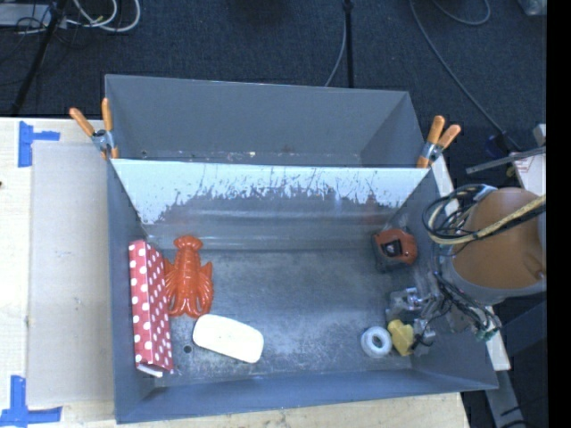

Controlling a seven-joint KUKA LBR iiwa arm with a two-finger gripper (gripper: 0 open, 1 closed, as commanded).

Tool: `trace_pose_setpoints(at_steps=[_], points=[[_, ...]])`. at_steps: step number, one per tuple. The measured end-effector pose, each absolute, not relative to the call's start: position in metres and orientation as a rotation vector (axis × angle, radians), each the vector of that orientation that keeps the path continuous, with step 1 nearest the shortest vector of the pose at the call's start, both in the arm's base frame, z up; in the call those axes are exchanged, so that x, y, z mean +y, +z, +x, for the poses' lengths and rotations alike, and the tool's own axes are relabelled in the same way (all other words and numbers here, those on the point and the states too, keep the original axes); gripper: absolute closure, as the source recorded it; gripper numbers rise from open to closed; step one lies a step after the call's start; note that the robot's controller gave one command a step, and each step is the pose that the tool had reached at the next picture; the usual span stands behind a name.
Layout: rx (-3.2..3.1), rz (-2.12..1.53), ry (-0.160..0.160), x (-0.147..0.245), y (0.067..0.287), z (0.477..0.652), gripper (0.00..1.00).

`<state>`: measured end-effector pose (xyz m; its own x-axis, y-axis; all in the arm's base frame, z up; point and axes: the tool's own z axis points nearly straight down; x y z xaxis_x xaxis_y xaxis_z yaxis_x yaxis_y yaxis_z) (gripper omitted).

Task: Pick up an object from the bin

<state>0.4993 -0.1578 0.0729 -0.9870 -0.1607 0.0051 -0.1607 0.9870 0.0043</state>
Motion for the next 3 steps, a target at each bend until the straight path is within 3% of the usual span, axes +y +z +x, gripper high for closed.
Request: trace_pose_setpoints(at_steps=[1, 2, 3], points=[[-3.126, 0.254, -0.006, -0.158, 0.073, 0.499, 1.0], [-3.131, 0.182, -0.007, -0.143, 0.179, 0.516, 1.0], [-3.131, 0.182, -0.007, -0.143, 0.179, 0.516, 1.0]])
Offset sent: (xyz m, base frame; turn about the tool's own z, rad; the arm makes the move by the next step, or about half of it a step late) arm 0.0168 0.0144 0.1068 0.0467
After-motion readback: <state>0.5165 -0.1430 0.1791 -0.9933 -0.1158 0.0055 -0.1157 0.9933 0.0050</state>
